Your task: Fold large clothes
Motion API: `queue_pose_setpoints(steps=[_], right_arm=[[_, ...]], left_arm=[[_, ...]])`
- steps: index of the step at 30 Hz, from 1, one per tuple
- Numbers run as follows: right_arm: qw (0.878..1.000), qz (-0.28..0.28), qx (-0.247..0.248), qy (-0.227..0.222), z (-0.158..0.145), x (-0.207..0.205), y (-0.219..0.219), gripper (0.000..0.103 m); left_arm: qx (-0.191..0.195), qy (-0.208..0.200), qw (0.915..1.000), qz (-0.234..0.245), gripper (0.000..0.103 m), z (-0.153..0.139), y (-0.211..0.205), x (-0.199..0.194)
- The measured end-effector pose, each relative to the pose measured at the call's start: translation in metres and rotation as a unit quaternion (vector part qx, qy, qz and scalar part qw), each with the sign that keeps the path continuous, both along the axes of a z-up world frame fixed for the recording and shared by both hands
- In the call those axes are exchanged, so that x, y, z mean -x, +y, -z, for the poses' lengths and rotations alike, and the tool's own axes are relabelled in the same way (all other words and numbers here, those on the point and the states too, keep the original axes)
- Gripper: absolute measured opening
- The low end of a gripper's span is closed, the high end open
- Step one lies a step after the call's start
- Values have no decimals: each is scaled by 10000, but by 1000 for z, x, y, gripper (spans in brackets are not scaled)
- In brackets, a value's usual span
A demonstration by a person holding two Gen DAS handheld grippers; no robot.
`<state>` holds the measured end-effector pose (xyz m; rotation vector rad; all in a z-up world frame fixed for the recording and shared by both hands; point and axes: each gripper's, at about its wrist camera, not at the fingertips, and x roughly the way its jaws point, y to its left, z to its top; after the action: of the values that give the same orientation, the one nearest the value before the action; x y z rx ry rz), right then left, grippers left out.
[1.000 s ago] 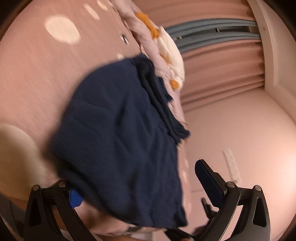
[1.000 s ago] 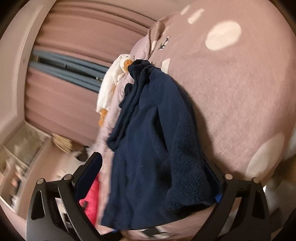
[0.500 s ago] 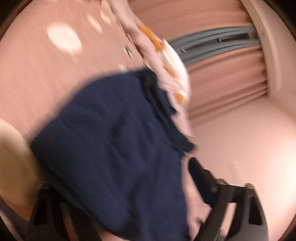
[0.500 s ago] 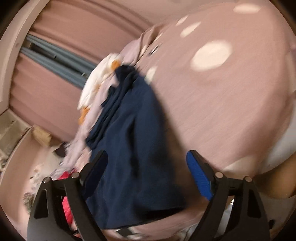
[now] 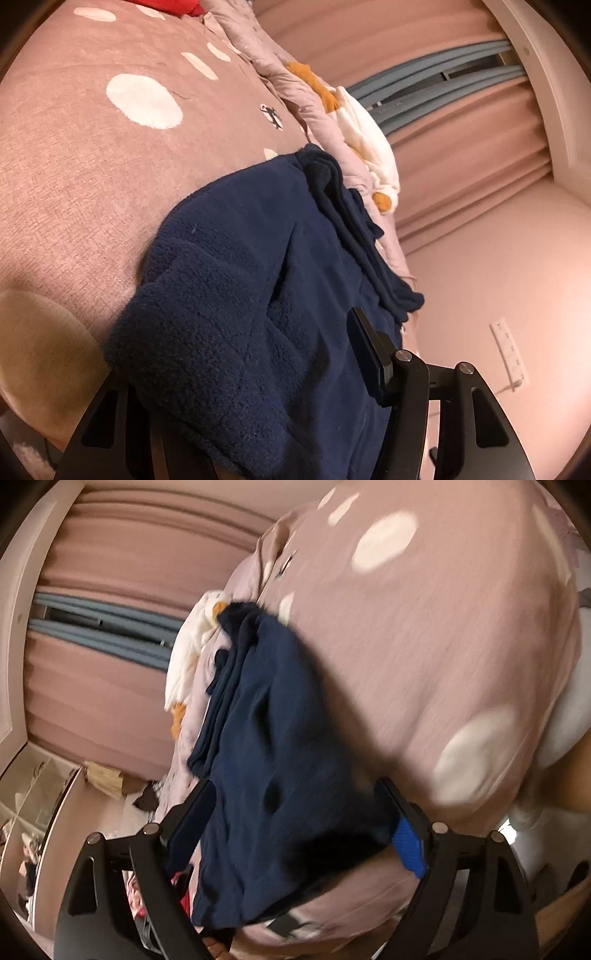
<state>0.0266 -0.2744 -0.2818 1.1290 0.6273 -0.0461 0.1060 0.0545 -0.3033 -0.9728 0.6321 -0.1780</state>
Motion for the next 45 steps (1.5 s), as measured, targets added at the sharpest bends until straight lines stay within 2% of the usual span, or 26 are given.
queue_pose_setpoints(steps=[2, 4, 5, 8, 10, 12, 14, 16, 19, 22, 24, 26, 27, 29, 31, 37, 45], right_arm=[[9993, -240, -286, -28, 2, -3, 14, 88], [9918, -678, -1074, -102, 14, -12, 30, 88], [9880, -844, -1288, -99, 18, -17, 37, 88], [9947, -852, -547, -180, 5, -24, 43, 86], [9975, -649, -69, -263, -7, -25, 38, 86], [9985, -463, -4, -283, -9, -26, 30, 86], [9985, -454, -153, -260, -1, -28, 24, 85], [9985, -451, -117, -278, 1, -28, 22, 81], [9982, -501, 121, -319, -1, -29, 25, 81], [9974, -517, 302, -398, 2, -31, 25, 77], [9969, -509, 465, -366, 1, -33, 25, 69], [9962, -477, 674, -264, 3, -33, 23, 50], [9956, -434, 809, -181, 4, -33, 23, 43], [9950, -361, 924, -85, 10, -34, 19, 20], [9959, -345, 817, -151, 16, -33, 13, 15], [9944, -398, 969, -135, 15, -33, 15, 14], [9937, -422, 1028, -119, 15, -34, 16, 14]], left_arm=[[-145, 0, 9998, 101, 61, -2, -3, 0], [-249, -15, 9995, 174, 61, -3, -6, 0], [-276, -30, 9994, 213, 61, -3, -7, -1], [-240, -96, 9988, 415, 61, -2, -5, -2], [-146, -156, 9983, 540, 61, -1, -2, 0], [-17, -161, 9987, 492, 57, 2, 2, 1], [30, -4, 9996, 277, 39, 7, 6, 1], [65, 98, 9996, 247, 31, 12, 9, 1], [304, 47, 9990, 325, 29, 16, 15, 3], [252, 35, 9993, 283, 28, 15, 12, 3], [58, 27, 9998, 211, 28, 13, 7, 4], [-138, 39, 9998, 159, 28, 11, 3, 4], [-219, 46, 9997, 138, 28, 10, 1, 4], [-329, 54, 9994, 90, 28, 9, -1, 4], [-405, 66, 9992, 34, 26, 10, -2, 4], [-667, 59, 9978, -30, 25, 9, -6, 2], [-671, -27, 9977, 94, 25, 10, -2, 2]])
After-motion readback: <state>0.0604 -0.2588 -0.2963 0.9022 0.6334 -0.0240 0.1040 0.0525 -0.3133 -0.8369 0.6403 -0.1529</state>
